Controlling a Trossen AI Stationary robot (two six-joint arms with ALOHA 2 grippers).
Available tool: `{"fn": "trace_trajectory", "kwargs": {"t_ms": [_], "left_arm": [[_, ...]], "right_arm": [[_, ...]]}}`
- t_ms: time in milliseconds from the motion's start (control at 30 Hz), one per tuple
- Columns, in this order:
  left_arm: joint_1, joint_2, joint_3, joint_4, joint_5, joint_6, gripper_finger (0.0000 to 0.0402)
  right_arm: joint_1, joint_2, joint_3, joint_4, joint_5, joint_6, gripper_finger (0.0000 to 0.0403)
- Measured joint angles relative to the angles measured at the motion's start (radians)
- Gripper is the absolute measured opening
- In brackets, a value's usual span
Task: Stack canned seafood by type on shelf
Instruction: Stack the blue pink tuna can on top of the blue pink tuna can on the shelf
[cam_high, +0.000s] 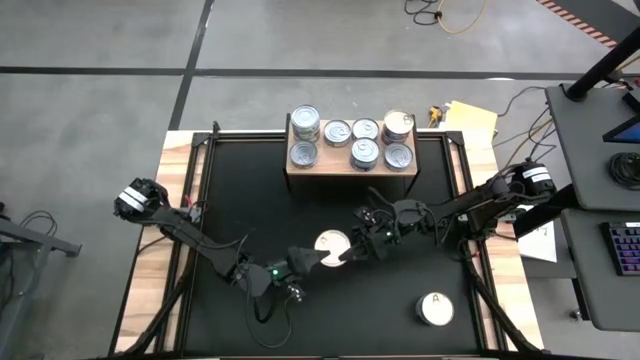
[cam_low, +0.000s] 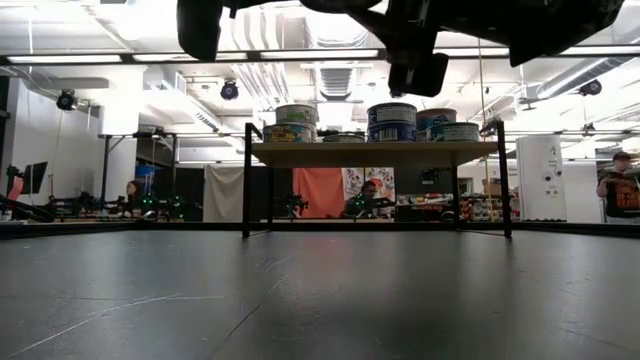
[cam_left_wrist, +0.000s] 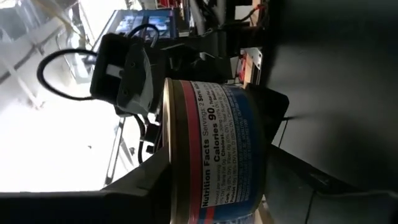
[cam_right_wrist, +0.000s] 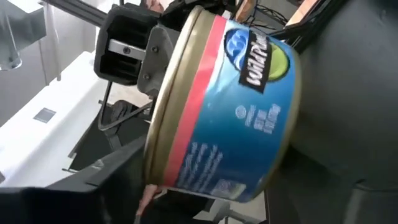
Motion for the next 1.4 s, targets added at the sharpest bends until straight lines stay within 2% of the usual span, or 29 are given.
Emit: {"fn": "trace_trajectory", "kwargs": {"t_ms": [167, 367, 600, 700, 833, 900, 1033, 1233, 1333, 1400], "left_arm": [[-0.001, 0.0, 0.0, 0.014, -0.047, -0.097, 0.0171], [0.0, -0.007, -0.007, 0.024, -0.123, -0.184, 0.0171], [0.0, -0.027, -0.057, 0.016, -0.113, -0.364, 0.0171], [0.0, -0.057, -0.097, 0.015, -0.062, -0.464, 0.0171], [0.0, -0.117, -0.159, 0.016, 0.052, -0.598, 0.0171], [0.0, -0.147, -0.191, 0.017, 0.105, -0.66, 0.0171], [0.0, -0.17, -0.23, 0.018, 0.164, -0.782, 0.0171], [0.0, -0.153, -0.264, 0.017, 0.248, -0.912, 0.0171], [0.0, -0.138, -0.264, 0.018, 0.267, -0.966, 0.0171], [0.0, -0.129, -0.262, 0.021, 0.267, -0.986, 0.0171]], "right_arm": [[0.0, 0.001, -0.001, -0.013, -0.001, -0.014, 0.036], [-0.001, -0.003, -0.003, -0.03, -0.02, -0.057, 0.0362], [-0.002, -0.007, -0.003, -0.045, -0.033, -0.107, 0.0363], [0.003, -0.014, -0.003, -0.102, -0.045, -0.178, 0.0363], [0.034, -0.03, -0.003, -0.203, -0.019, -0.364, 0.0363], [0.062, -0.043, -0.003, -0.257, 0.036, -0.448, 0.0363], [0.129, -0.069, 0.027, -0.424, 0.212, -0.614, 0.0363], [0.266, -0.076, 0.148, -0.712, 0.581, -0.906, 0.0364], [0.34, -0.064, 0.195, -0.764, 0.789, -1.059, 0.0364], [0.38, -0.053, 0.224, -0.771, 0.888, -1.153, 0.0364]]}}
